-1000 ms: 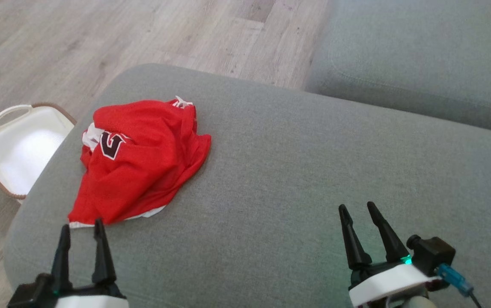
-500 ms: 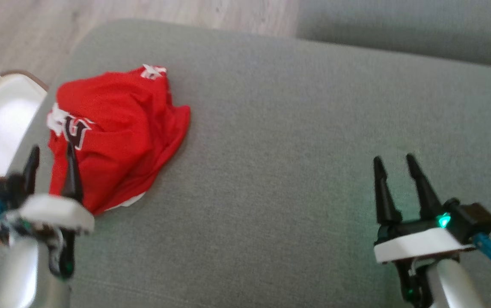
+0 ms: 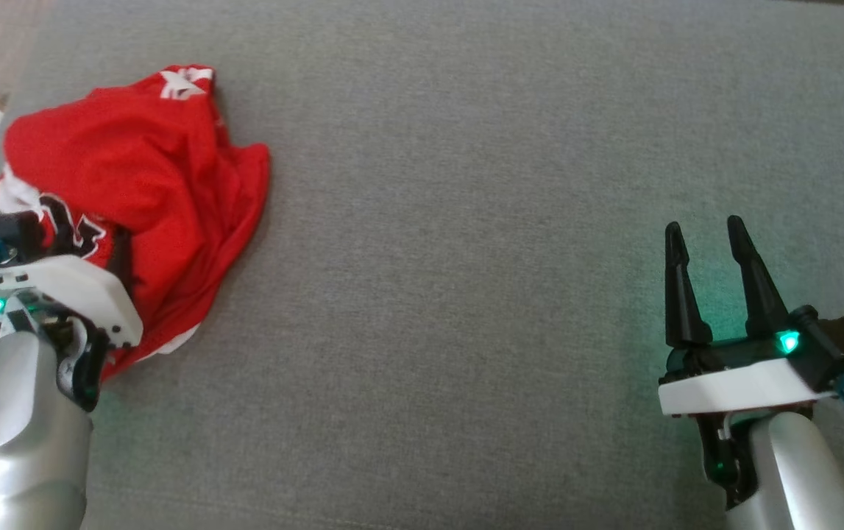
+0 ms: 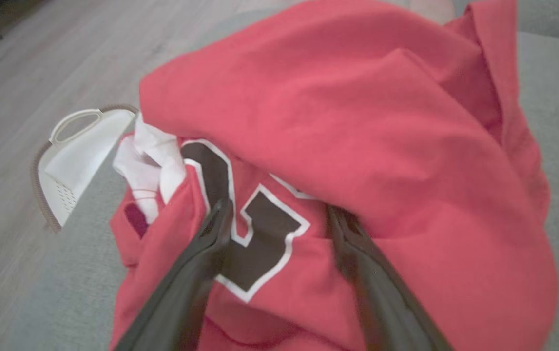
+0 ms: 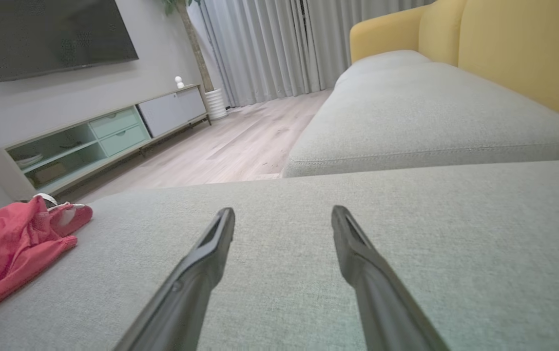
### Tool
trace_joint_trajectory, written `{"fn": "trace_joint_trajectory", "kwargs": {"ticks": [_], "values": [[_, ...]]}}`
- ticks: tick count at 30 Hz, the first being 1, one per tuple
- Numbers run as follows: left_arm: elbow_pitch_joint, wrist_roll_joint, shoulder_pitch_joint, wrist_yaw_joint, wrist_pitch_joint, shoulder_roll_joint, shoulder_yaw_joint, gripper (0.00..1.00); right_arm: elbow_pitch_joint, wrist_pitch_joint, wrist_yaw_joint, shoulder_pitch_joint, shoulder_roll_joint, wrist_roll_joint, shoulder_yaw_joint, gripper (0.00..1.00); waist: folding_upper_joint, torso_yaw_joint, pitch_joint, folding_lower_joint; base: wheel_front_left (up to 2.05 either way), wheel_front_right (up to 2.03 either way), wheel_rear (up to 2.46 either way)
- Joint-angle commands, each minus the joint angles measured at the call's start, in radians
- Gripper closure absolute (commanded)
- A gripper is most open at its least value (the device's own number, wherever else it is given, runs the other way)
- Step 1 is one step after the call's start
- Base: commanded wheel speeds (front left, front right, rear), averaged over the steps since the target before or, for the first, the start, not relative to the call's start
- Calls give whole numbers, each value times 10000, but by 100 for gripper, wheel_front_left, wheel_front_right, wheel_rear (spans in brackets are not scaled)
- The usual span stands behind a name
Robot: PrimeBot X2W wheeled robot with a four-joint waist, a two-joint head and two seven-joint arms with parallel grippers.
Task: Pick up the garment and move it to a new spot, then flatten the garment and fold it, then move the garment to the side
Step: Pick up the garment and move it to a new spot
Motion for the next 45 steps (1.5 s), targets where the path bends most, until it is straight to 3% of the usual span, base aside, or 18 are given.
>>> {"fn": "trace_joint_trajectory", "kwargs": {"ticks": [1, 2, 3, 12, 20, 25, 33, 39, 45], "values": [[-49, -91, -367, -35, 41, 563, 246, 0, -381, -109, -7, -246, -52, -76, 267, 0, 0, -109, 102, -2, 0, 0, 0], [136, -146, -436, -41, 44, 610, 196, 47, -393, -109, -7, -255, -52, -86, 258, 0, 0, -136, 126, -2, 0, 0, 0], [273, -172, -495, -46, -30, 670, 135, 100, -400, -109, -7, -264, -52, -93, 251, 0, 0, -164, 139, -2, 0, 0, 0], [487, -572, -1078, -58, -1825, 877, 194, 100, -291, -109, -7, -267, -52, 34, 174, 0, 0, -270, -158, -2, 0, 0, 0], [-1123, -801, -1755, -51, -3414, 1300, 472, 100, -111, -109, -7, -119, -52, 467, 300, 0, 0, -376, -1006, -2, 0, 0, 0], [-2902, -906, -1918, 83, -3084, 1372, 501, 100, -14, -109, -7, -50, -52, 801, 375, 0, 0, -532, -1394, -2, 0, 0, 0], [-5496, -1155, -1450, 356, -1673, 967, 87, 100, -18, -109, -7, -114, -52, 1172, 610, 0, 0, -1139, -1688, -2, 0, 0, 0], [-6991, -1225, -807, 671, -794, 251, -648, 100, -125, -109, -7, -269, -52, 1336, 600, 0, 0, -2109, -1782, -2, 0, 0, 0], [-7295, -1159, -386, 953, -605, -661, -1510, 100, -255, -109, -7, -456, -52, 1435, 612, 0, 0, -3313, -1676, -2, 0, 0, 0]]}}
